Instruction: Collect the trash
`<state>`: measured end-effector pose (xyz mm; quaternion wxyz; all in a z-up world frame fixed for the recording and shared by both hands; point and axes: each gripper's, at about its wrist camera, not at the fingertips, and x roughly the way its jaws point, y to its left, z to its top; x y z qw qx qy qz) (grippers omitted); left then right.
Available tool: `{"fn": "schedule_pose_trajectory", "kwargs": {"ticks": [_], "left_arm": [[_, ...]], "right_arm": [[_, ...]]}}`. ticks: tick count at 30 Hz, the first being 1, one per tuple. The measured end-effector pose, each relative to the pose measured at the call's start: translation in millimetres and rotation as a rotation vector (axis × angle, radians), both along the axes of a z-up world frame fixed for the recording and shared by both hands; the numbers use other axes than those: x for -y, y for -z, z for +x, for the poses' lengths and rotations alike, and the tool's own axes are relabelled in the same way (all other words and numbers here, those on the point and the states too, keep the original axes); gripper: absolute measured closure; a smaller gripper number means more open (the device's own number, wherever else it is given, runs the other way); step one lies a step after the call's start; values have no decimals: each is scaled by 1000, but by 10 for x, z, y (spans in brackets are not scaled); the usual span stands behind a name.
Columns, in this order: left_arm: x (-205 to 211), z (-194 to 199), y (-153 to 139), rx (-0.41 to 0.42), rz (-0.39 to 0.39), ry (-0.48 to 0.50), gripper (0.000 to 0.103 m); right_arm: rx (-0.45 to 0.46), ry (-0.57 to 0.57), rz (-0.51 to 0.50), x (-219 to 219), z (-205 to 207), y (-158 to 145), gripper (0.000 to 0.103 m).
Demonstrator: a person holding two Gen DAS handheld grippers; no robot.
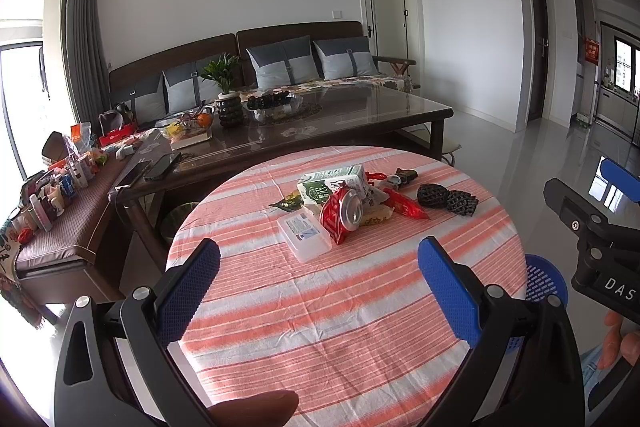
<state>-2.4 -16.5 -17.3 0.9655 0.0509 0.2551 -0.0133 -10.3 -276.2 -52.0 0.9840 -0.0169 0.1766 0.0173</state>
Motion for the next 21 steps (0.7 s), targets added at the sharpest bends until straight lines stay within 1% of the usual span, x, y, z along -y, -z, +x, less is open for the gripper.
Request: {"fn": "schedule_pose_trajectory", "kwargs": {"ticks": [21], "left_arm": [[13, 1, 9, -1, 2, -1, 5]], "right_arm": [[-2, 2, 3, 23, 10, 29, 5]]}}
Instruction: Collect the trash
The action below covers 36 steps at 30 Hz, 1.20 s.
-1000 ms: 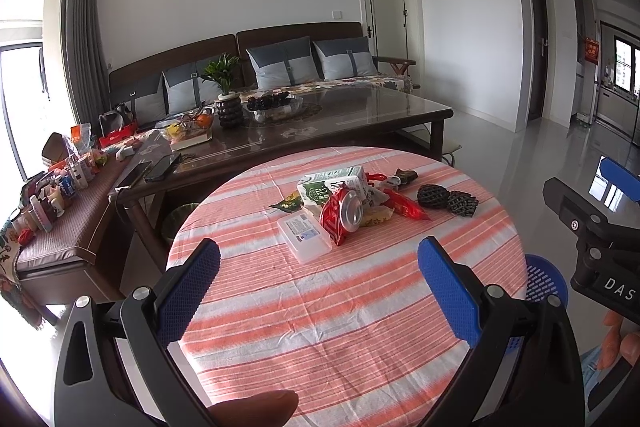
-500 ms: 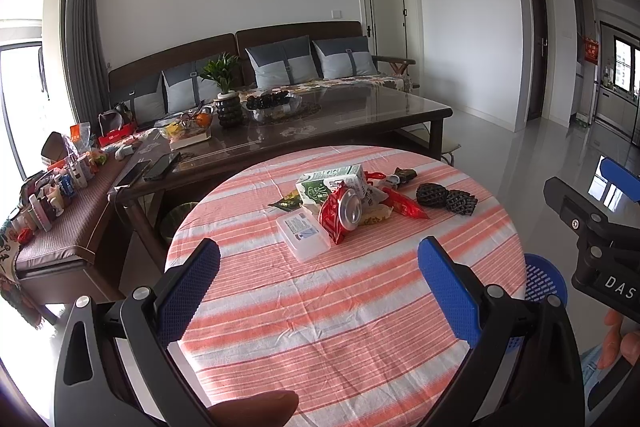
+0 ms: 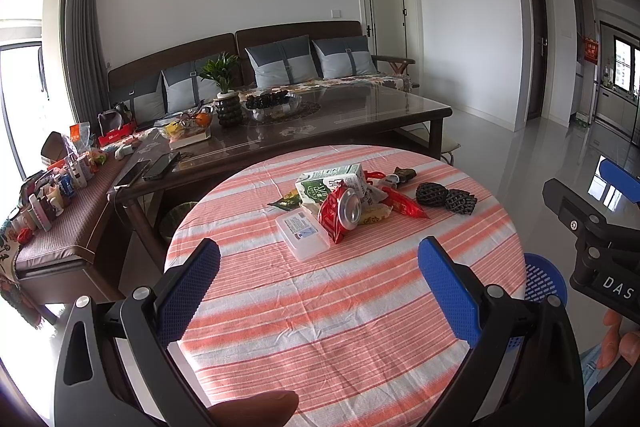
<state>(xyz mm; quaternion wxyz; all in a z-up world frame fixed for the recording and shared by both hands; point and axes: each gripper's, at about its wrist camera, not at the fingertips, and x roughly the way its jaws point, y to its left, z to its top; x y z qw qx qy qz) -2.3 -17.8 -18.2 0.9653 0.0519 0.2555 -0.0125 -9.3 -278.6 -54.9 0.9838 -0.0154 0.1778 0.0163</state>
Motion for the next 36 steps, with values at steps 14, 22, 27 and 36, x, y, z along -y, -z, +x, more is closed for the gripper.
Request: {"fn": "schedule_pose_trajectory", "kwargs": {"ticks": [14, 22, 27, 36], "left_arm": [[-8, 6, -11, -1, 1, 1, 5], [-8, 7, -11, -2, 1, 1, 5], [-6, 6, -9, -1, 1, 2, 5], [31, 19, -18, -1, 1, 2, 5]], "right_arm": [[1, 0, -2, 1, 2, 0, 5], [0, 0, -1, 3, 2, 1, 5], [0, 1, 0, 10, 1, 11, 5], [-1, 1, 0, 13, 1, 24, 5]]}}
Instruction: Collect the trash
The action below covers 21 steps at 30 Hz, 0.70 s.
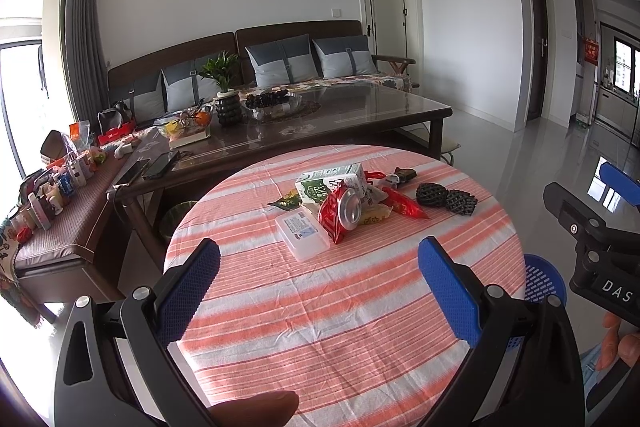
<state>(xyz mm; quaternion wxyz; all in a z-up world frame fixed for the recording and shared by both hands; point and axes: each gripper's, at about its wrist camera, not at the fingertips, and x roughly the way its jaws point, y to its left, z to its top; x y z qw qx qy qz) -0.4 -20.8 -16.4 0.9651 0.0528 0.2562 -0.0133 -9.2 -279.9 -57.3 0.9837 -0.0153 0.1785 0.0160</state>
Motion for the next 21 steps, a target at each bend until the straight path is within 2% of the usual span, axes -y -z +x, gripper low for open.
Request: {"fn": "schedule_pose_trajectory", "kwargs": {"ticks": [21], "left_arm": [[89, -55, 26, -14, -11, 6, 5]], "right_arm": [[2, 5, 3, 7, 3, 9, 5]]}}
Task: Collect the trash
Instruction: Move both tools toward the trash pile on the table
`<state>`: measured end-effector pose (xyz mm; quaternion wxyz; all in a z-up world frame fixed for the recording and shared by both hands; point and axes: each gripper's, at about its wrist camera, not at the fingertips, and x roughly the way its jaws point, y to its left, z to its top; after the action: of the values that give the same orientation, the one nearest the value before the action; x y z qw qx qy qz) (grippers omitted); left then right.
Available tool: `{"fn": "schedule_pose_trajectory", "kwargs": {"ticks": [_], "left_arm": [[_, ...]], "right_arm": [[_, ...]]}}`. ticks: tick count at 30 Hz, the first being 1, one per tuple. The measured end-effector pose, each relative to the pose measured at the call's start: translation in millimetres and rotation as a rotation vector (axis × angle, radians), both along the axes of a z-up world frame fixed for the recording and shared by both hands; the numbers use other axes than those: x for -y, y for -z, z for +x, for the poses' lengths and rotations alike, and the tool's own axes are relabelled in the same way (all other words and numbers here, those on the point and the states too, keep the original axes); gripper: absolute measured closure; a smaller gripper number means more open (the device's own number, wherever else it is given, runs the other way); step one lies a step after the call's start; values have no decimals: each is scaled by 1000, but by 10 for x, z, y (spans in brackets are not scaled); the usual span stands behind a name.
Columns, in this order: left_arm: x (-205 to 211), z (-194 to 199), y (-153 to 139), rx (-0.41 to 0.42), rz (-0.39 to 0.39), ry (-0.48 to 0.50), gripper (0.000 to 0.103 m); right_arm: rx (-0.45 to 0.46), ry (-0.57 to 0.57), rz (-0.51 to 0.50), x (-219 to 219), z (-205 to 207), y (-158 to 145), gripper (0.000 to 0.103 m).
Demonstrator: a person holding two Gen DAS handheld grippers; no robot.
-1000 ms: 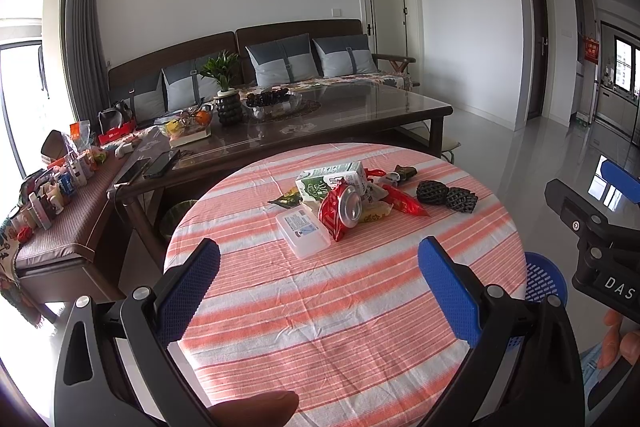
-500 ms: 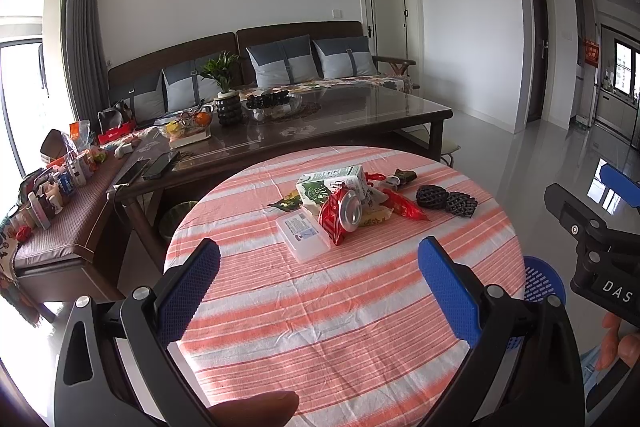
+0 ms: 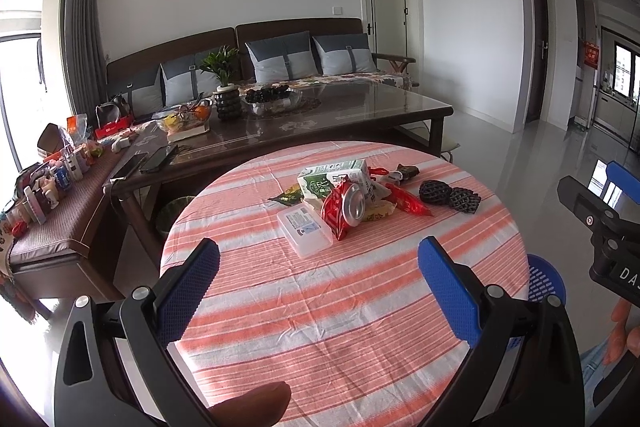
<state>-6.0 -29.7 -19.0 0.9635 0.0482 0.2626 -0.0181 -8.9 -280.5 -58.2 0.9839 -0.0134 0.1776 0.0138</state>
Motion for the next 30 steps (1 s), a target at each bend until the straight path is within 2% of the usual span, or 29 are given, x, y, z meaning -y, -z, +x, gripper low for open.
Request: {"fn": "schedule_pose_trajectory", "kwargs": {"ticks": [5, 9, 16, 21, 25, 30], "left_arm": [[-136, 154, 116, -42, -10, 13, 5], [-205, 326, 325, -126, 1, -2, 5], [-368, 542, 740, -234, -39, -44, 5], [-461, 726, 1006, -312, -91, -38, 5], [-491, 913, 1244, -383, -111, -40, 5], [-496, 1105, 1441, -411, -112, -50, 5]], "right_arm": [[-11, 3, 0, -19, 24, 44, 5], [-27, 10, 4, -24, 83, 128, 5], [-78, 15, 5, -39, 245, 344, 5], [-129, -1, 13, -64, 397, 579, 5], [-224, -16, 10, -113, 589, 933, 5], [-327, -51, -3, -201, 762, 1288, 5]]}}
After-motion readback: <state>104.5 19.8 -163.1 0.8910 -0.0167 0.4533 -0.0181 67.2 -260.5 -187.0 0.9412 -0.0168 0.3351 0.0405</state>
